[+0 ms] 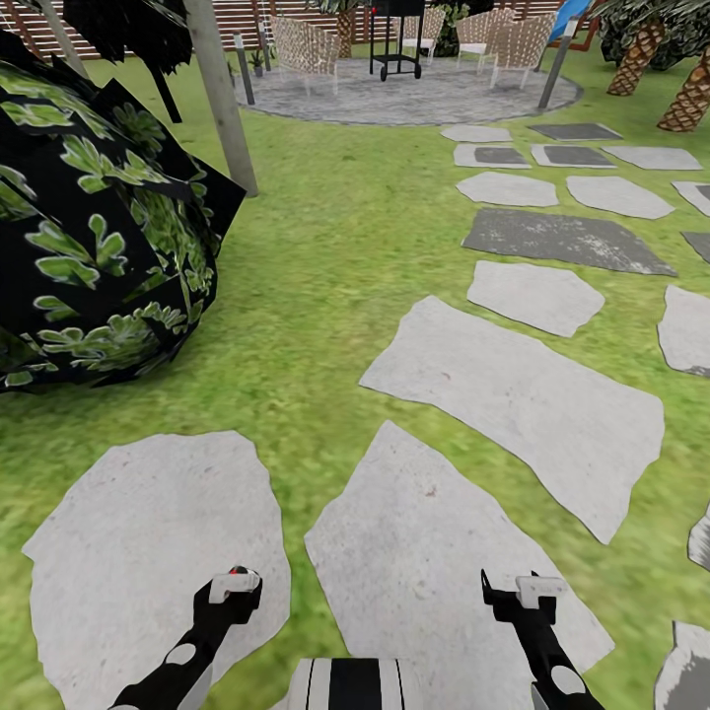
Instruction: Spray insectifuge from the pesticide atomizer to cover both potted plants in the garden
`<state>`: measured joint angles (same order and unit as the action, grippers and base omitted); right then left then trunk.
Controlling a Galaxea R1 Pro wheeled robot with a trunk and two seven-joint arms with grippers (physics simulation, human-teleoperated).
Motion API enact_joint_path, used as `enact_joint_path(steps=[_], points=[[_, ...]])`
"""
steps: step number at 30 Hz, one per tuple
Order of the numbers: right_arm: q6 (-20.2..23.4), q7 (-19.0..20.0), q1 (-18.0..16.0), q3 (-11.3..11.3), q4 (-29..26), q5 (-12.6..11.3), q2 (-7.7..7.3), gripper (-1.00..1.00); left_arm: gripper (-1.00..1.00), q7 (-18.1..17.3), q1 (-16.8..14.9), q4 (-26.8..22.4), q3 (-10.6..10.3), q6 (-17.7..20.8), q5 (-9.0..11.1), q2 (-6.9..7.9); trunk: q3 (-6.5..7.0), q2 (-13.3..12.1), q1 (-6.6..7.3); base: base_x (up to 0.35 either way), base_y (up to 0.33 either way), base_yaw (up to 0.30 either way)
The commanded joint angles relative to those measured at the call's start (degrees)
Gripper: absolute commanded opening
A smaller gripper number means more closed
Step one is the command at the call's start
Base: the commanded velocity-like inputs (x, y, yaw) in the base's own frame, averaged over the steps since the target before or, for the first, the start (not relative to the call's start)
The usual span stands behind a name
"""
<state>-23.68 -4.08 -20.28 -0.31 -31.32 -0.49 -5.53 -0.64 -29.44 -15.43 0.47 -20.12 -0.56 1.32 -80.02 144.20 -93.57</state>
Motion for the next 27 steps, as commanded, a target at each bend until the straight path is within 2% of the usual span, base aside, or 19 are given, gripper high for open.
enact_joint_path(steps=[1,27], points=[[-0.2,-0.1,0.0,0.0,0.0,0.0,-0.01,1.0,1.0,-0.1,0.0,0.0,0.1,-0.2,-0.1,0.0,-0.03,0.0,0.01,0.0,0.0,0.0],[-0.1,-0.1,0.0,0.0,0.0,0.0,-0.01,1.0,1.0,-0.1,0.0,0.0,0.1,-0.2,-0.1,0.01,0.57,0.0,0.01,0.0,0.0,0.0]])
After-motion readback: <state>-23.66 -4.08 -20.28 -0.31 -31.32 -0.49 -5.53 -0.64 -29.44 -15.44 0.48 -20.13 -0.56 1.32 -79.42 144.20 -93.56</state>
